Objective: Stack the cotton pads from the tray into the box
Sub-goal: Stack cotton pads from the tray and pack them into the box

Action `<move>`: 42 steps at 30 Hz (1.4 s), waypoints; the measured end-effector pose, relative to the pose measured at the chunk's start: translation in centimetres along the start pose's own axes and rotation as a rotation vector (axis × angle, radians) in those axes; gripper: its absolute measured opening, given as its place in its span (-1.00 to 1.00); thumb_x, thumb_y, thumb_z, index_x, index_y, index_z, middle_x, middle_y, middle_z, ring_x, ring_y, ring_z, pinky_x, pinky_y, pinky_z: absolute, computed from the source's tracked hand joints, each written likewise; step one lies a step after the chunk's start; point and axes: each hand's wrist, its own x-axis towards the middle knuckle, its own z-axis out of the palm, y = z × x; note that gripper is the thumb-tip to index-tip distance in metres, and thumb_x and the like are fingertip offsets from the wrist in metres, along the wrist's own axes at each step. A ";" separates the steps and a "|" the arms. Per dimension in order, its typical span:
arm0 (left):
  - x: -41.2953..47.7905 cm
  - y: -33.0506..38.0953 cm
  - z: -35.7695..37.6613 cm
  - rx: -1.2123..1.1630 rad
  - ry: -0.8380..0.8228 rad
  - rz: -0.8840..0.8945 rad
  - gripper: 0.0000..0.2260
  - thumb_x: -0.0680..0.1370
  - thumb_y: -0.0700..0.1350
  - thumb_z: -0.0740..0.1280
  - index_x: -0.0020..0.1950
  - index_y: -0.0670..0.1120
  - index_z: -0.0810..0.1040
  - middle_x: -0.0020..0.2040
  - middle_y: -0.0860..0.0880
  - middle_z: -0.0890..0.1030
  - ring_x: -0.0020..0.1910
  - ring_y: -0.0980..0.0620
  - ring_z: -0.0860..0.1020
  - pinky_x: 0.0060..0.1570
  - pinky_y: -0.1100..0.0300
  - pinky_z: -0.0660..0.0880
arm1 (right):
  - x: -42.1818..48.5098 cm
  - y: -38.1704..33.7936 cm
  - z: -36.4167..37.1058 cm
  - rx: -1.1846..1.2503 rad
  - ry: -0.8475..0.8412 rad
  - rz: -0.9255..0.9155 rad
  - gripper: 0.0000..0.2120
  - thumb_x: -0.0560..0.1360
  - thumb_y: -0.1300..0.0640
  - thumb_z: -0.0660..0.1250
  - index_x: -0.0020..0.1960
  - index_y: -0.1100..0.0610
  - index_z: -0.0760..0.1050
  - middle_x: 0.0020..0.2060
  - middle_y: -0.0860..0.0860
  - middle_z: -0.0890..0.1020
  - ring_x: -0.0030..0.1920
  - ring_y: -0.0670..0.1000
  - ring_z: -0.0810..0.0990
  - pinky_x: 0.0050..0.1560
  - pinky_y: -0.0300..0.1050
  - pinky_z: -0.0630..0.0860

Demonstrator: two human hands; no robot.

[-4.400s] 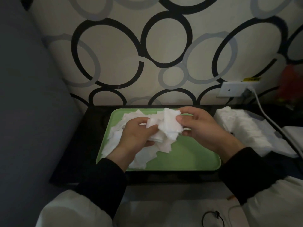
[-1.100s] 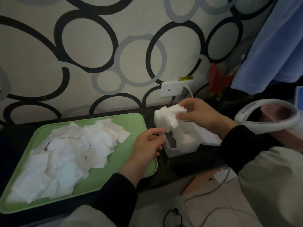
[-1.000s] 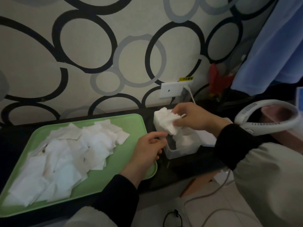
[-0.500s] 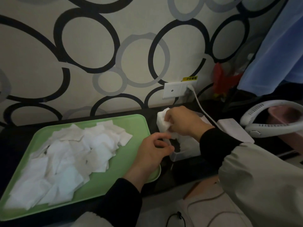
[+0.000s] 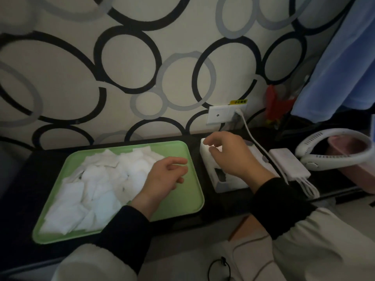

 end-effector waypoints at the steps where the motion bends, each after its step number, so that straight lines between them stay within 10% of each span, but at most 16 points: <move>1: -0.4 0.1 -0.9 0.001 0.017 -0.006 -0.86 0.55 -0.13 0.40 0.08 0.03 0.66 -0.04 -0.05 0.70 -0.26 0.11 0.61 -0.32 0.28 0.44 | -0.5 -1.0 0.3 0.045 0.028 0.003 -0.78 0.55 0.19 0.31 0.13 -0.01 0.62 0.03 -0.13 0.66 0.04 -0.13 0.59 0.09 -0.26 0.48; 14: -5.4 -1.9 -14.1 0.254 0.306 0.035 -0.79 0.50 -0.31 0.40 -0.05 0.01 0.65 -0.12 0.03 0.61 -0.16 0.08 0.57 -0.25 0.27 0.42 | -5.2 -9.1 10.8 0.393 -0.241 0.104 -0.82 0.48 0.21 0.42 -0.21 -0.06 0.61 -0.27 -0.07 0.66 -0.23 -0.06 0.64 -0.13 -0.24 0.53; 24: -5.9 -3.7 -19.4 0.579 0.321 -0.016 -0.67 0.41 -0.30 0.47 -0.10 0.16 0.58 -0.05 0.09 0.57 -0.06 0.07 0.54 -0.04 0.22 0.43 | -4.3 -12.1 15.5 0.245 -0.335 0.044 -0.72 0.38 -0.03 0.53 0.04 0.01 0.59 -0.17 -0.11 0.62 -0.18 -0.16 0.58 -0.18 -0.22 0.46; 30: -5.9 -3.9 -18.9 0.608 0.101 0.000 -0.70 0.43 -0.20 0.52 -0.04 0.17 0.56 -0.06 0.13 0.55 -0.18 0.18 0.48 -0.13 0.27 0.40 | -3.7 -13.4 16.8 0.134 -0.393 -0.069 -0.81 0.39 0.00 0.51 -0.10 0.03 0.55 -0.20 -0.06 0.60 -0.18 -0.04 0.56 -0.13 -0.08 0.54; 35: -5.7 -3.7 -18.2 0.603 0.041 0.068 -0.74 0.45 -0.06 0.54 0.07 0.15 0.60 -0.06 0.18 0.52 -0.14 0.17 0.50 -0.17 0.31 0.38 | -2.9 -13.6 16.0 0.269 -0.401 -0.116 -0.89 0.49 0.11 0.45 -0.19 -0.03 0.57 -0.27 -0.11 0.61 -0.27 -0.20 0.54 -0.30 -0.41 0.40; 39: -5.4 -3.8 -17.9 0.474 0.137 0.121 -0.86 0.47 -0.03 0.52 -0.24 0.06 0.60 -0.35 0.21 0.56 -0.31 0.23 0.49 -0.30 0.33 0.36 | -2.7 -13.5 15.4 0.523 -0.349 -0.071 -0.94 0.52 0.16 0.41 -0.13 0.06 0.62 -0.30 -0.02 0.66 -0.29 -0.07 0.61 -0.24 -0.24 0.51; 42: -4.9 -3.8 -18.7 0.288 0.289 0.031 -0.93 0.51 -0.06 0.48 -0.12 0.01 0.63 -0.21 0.10 0.61 -0.19 0.11 0.58 -0.25 0.21 0.48 | -2.4 -13.0 15.1 0.575 -0.263 0.068 -0.87 0.59 0.14 0.28 -0.06 0.05 0.61 -0.26 -0.06 0.70 -0.28 -0.10 0.63 -0.27 -0.33 0.47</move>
